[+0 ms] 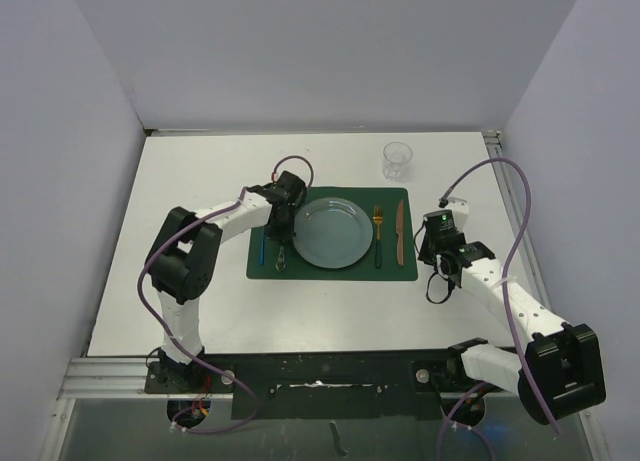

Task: Set the dinner table for one person
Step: Pick up the spoon from the napkin.

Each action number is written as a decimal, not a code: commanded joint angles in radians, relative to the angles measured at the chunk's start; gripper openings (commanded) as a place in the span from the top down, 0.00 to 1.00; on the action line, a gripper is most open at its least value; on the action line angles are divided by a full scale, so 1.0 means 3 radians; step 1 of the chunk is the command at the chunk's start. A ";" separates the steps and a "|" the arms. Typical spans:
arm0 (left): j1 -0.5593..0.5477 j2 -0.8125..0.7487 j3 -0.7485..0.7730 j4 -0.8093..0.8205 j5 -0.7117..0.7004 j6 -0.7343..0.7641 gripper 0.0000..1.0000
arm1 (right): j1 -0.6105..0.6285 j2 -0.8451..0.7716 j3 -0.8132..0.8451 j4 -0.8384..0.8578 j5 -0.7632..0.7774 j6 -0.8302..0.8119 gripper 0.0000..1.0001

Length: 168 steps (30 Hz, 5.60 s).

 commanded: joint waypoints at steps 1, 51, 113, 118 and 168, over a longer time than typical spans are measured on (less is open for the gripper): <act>0.0017 -0.0066 -0.0022 0.0089 -0.0246 -0.0057 1.00 | -0.0035 -0.0014 -0.0013 0.0118 0.0085 -0.0036 0.75; 0.0017 -0.0262 0.0097 -0.0080 -0.0622 -0.0164 0.68 | -0.0039 0.0037 0.0008 0.0170 -0.0002 -0.0056 0.75; 0.0031 0.0261 -0.0645 0.0692 -0.0039 -0.0583 0.86 | -0.0114 -0.0050 -0.0013 0.0107 0.0025 -0.0057 0.75; 0.0084 0.0253 -0.0727 0.0864 0.0308 -0.0657 0.85 | -0.0110 -0.0049 0.0010 0.0104 0.0014 -0.0056 0.75; -0.0030 -0.1169 -0.0615 0.0433 -0.0513 -0.0714 1.00 | -0.0110 0.0134 0.0031 0.0226 -0.0107 -0.0070 0.75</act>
